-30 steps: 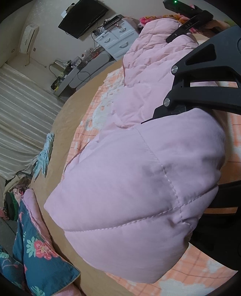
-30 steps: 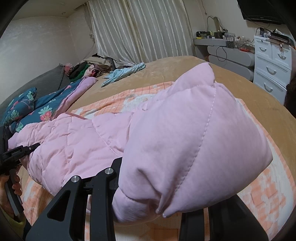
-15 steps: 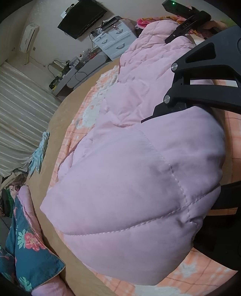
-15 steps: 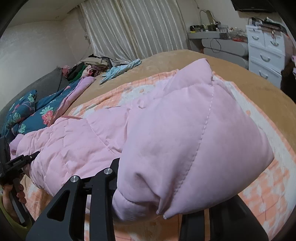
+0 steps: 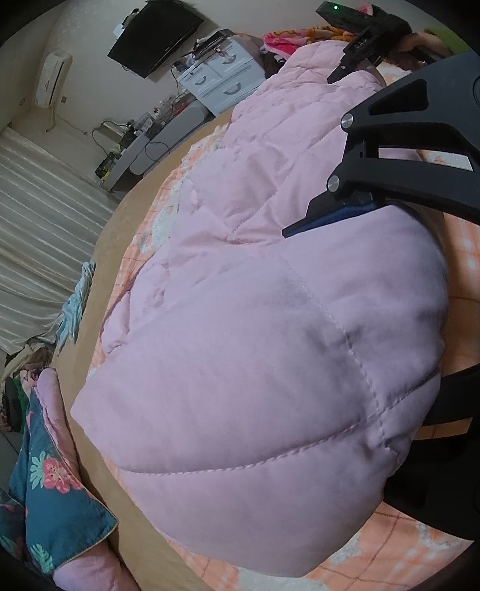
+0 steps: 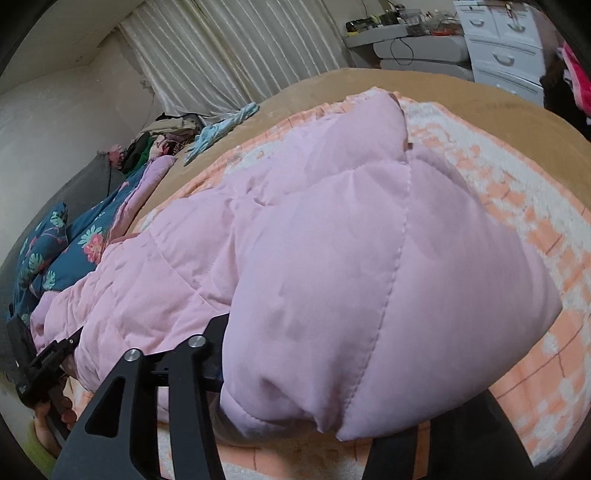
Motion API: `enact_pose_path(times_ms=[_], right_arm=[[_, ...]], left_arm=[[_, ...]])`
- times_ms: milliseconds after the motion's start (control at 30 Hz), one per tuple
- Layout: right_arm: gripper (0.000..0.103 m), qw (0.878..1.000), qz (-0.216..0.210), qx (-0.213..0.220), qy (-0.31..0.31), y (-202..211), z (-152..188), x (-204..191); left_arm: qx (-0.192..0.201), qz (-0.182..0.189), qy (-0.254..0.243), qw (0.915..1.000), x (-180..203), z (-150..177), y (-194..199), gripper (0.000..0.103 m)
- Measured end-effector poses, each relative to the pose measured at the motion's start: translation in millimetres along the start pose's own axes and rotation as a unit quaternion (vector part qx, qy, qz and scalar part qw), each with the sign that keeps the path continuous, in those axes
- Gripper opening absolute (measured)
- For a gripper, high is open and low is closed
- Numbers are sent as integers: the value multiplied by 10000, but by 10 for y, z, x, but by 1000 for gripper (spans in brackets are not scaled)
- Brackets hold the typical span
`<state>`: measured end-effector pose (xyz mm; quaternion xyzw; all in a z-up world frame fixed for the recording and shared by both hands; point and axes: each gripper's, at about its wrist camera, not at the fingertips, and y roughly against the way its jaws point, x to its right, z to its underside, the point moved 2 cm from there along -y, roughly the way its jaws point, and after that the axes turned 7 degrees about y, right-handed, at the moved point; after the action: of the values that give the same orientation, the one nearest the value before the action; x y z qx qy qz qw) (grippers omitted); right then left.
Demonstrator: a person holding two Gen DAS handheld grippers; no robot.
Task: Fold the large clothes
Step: 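Lower the flipped bundle onto the blanket and open both tools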
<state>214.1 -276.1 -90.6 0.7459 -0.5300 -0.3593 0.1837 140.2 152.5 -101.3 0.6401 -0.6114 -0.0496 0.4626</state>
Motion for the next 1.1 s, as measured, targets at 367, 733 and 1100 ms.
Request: enact_pose_path(times_ms=[367, 733, 1100], right_arm=[[99, 9969, 207, -385, -657, -113, 143, 294], [99, 9967, 551, -302, -506, 264, 224, 257], [99, 9954, 910, 41, 278, 894, 344, -10]], left_arm=[[-20, -88, 76, 9999, -118, 116, -2, 77], [-118, -469, -370, 9981, -133, 233, 266, 94], [101, -731, -650, 9952, -15, 247, 764, 94]])
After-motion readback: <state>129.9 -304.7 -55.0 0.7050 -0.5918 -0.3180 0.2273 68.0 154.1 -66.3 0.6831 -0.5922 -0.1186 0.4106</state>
